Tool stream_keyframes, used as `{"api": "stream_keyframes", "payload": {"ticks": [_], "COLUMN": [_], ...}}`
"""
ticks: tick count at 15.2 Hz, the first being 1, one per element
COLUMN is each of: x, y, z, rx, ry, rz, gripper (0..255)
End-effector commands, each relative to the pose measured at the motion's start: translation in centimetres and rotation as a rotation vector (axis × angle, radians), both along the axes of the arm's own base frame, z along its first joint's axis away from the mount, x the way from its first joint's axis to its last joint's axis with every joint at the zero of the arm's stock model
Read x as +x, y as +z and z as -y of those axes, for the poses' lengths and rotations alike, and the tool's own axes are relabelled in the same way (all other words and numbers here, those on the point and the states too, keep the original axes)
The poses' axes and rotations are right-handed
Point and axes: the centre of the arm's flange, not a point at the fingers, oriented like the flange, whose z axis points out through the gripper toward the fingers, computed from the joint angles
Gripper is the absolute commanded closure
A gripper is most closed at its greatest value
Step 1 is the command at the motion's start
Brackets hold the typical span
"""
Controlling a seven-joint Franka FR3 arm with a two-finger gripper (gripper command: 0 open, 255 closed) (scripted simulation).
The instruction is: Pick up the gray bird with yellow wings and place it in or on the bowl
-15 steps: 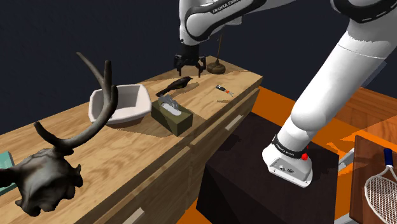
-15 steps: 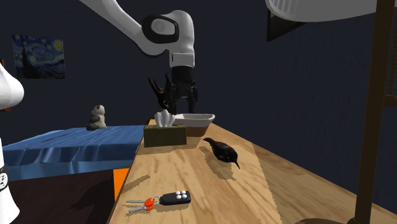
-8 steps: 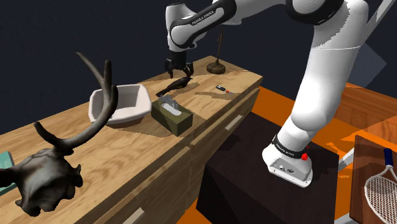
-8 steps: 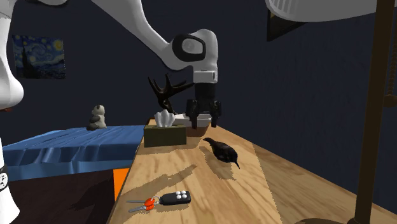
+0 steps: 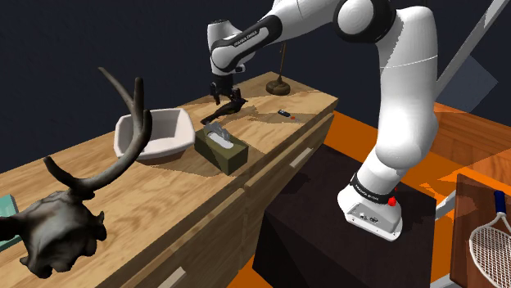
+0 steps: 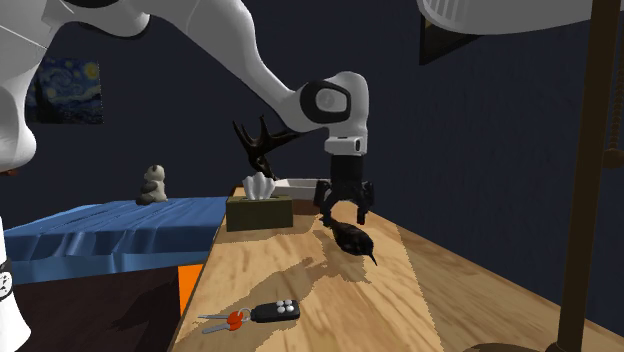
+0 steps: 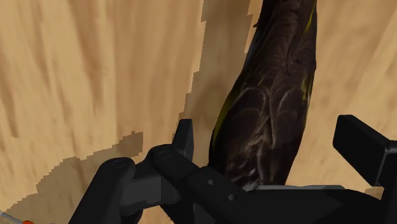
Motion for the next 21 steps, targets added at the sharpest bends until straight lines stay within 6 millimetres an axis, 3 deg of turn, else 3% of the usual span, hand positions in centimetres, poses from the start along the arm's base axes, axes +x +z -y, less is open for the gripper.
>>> {"api": "stream_keyframes", "payload": {"ticks": [1, 4, 12, 13, 21], "x": [0.0, -0.1, -0.1, -0.1, -0.1], "y": [-1.1, -3.0, -3.0, -3.0, -3.0], "z": [0.2, 0.3, 0.3, 0.3, 0.3], "rx": [0.0, 0.0, 0.0, 0.0, 0.0], "ry": [-0.004, -0.004, -0.004, -0.004, -0.004], "rz": [0.0, 0.0, 0.0, 0.0, 0.0], "gripper": [0, 0, 0, 255, 255]}}
